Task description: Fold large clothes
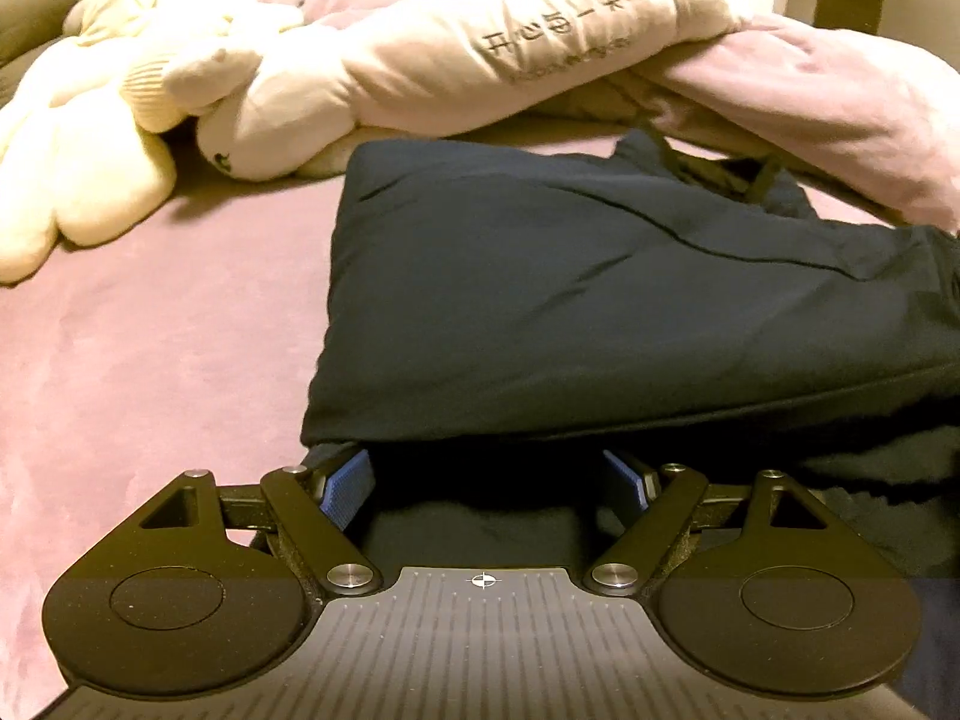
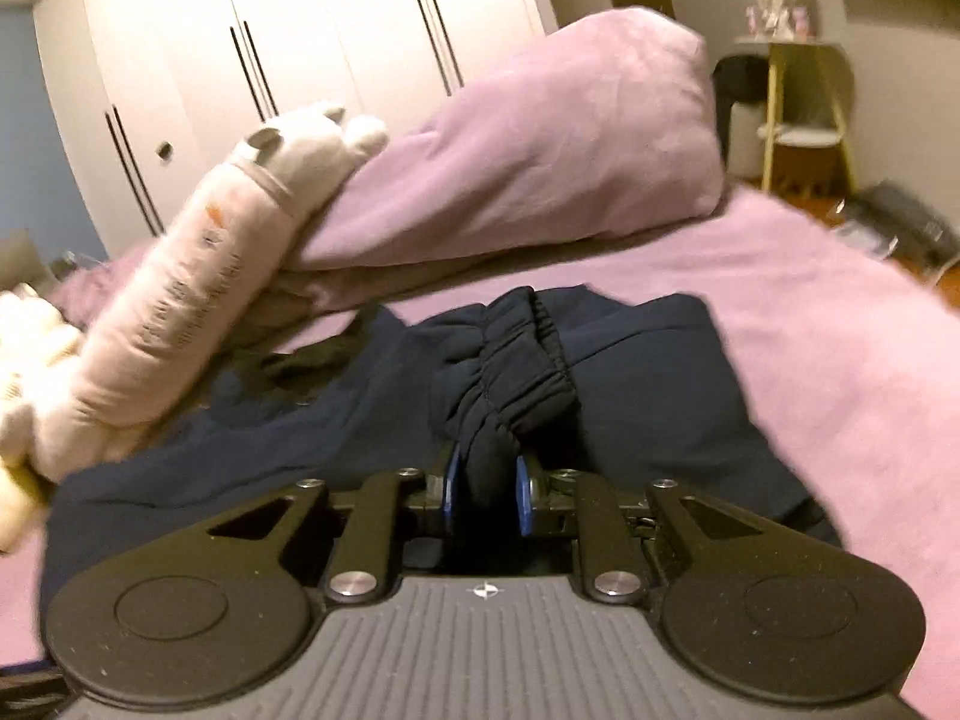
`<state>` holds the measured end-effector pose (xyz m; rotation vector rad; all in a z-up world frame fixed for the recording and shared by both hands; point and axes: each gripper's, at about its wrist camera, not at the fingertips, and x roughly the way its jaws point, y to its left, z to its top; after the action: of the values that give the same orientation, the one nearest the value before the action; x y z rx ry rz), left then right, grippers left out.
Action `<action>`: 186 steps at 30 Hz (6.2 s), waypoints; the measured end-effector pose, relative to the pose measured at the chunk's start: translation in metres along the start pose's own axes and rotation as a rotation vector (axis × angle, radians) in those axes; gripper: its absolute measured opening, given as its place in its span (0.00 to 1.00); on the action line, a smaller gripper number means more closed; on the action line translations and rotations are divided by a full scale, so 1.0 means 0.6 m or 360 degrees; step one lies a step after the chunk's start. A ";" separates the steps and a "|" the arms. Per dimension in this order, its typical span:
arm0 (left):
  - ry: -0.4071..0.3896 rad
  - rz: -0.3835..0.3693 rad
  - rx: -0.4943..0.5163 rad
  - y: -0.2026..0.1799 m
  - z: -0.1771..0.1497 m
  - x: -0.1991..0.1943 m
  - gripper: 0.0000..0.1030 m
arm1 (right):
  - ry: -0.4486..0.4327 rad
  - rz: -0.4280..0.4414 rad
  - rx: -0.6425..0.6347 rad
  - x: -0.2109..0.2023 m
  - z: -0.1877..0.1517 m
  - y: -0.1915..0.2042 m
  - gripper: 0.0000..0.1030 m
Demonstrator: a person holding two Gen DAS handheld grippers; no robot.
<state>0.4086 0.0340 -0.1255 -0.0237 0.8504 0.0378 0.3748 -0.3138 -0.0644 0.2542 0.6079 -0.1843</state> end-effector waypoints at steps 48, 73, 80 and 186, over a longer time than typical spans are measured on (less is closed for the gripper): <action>-0.0457 0.0333 0.0211 -0.060 0.112 0.169 0.95 | -0.0065 -0.0208 -0.0736 0.190 -0.013 0.102 0.27; -0.0300 0.0270 0.0069 0.004 0.061 0.078 0.98 | 0.0000 -0.0284 -0.0819 0.056 -0.038 0.052 0.28; -0.0210 0.0233 0.0282 -0.002 0.015 0.019 0.97 | 0.0182 -0.0307 -0.0829 0.020 -0.065 0.022 0.39; -0.0180 -0.0657 -0.0911 0.342 -0.082 -0.169 0.75 | 0.0432 0.0281 0.0675 -0.023 -0.045 -0.165 0.21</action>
<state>0.2962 0.2350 -0.0827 -0.7267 0.6858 -0.1058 0.3251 -0.3992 -0.0955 0.7491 0.8088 -0.1071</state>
